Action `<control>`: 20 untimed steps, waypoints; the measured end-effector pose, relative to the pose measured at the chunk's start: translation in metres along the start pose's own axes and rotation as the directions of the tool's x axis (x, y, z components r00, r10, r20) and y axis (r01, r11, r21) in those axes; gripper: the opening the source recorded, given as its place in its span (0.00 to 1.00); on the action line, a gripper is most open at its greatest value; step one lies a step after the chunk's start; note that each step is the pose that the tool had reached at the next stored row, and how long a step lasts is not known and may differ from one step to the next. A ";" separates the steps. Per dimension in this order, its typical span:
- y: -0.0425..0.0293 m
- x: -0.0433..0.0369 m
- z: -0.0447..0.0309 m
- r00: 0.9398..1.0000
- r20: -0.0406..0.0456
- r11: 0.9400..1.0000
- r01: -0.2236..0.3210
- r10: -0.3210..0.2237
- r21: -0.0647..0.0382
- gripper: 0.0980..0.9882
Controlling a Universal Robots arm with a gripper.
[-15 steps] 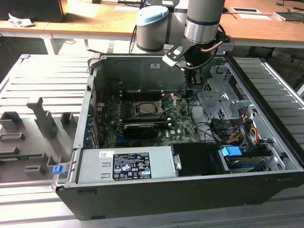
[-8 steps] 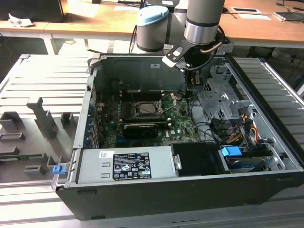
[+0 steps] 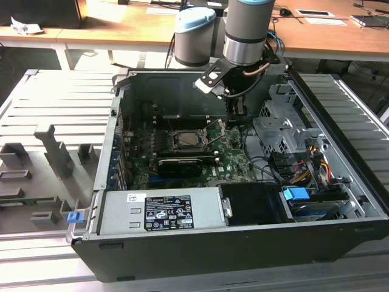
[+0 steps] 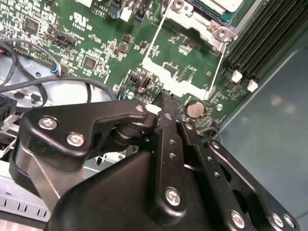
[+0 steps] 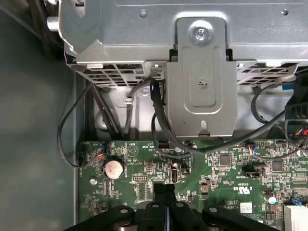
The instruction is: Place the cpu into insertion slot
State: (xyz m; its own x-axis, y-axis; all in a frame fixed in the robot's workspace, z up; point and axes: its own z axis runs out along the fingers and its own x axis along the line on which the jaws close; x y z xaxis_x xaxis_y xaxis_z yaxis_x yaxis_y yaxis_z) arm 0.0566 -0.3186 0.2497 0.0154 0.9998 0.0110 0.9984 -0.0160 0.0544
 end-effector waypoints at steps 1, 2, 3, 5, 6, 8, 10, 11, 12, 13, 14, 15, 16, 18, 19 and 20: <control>-0.0012 0.0000 0.0000 1.000 0.000 1.000 0.000 0.000 0.000 0.01; -0.0024 0.0000 -0.0001 1.000 0.000 1.000 0.000 0.000 0.000 0.01; -0.0029 0.0000 -0.0001 1.000 0.000 1.000 0.000 0.000 0.000 0.01; -0.0043 0.0000 -0.0002 1.000 0.000 1.000 0.000 0.000 0.000 0.01; -0.0057 -0.0001 -0.0003 1.000 0.000 1.000 0.000 0.000 0.000 0.01; -0.0078 -0.0001 -0.0004 1.000 0.000 1.000 0.000 0.000 0.000 0.01; -0.0135 -0.0001 -0.0007 1.000 0.000 1.000 0.000 0.000 0.000 0.01; -0.0149 -0.0002 -0.0008 1.000 0.000 1.000 0.000 0.000 0.000 0.01; -0.0169 -0.0003 -0.0008 1.000 0.000 1.000 0.000 0.000 0.000 0.01; -0.0191 -0.0003 -0.0010 1.000 0.000 1.000 0.000 0.000 0.000 0.01; -0.0204 -0.0003 -0.0010 1.000 0.000 1.000 0.000 0.000 0.000 0.01; -0.0224 -0.0003 -0.0011 1.000 0.000 1.000 0.000 0.000 0.000 0.01; -0.0241 -0.0003 -0.0012 1.000 0.000 1.000 0.000 0.000 0.000 0.01; -0.0271 -0.0004 -0.0014 1.000 0.000 1.000 0.000 0.000 0.000 0.01; -0.0286 -0.0004 -0.0014 1.000 0.000 1.000 0.000 0.000 0.000 0.01; -0.0305 -0.0004 -0.0014 1.000 0.000 1.000 0.000 0.000 0.000 0.01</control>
State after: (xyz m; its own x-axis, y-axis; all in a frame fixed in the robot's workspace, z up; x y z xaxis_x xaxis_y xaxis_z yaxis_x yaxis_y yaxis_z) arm 0.0261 -0.3186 0.2495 0.0153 0.9998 0.0111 0.9984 -0.0159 0.0545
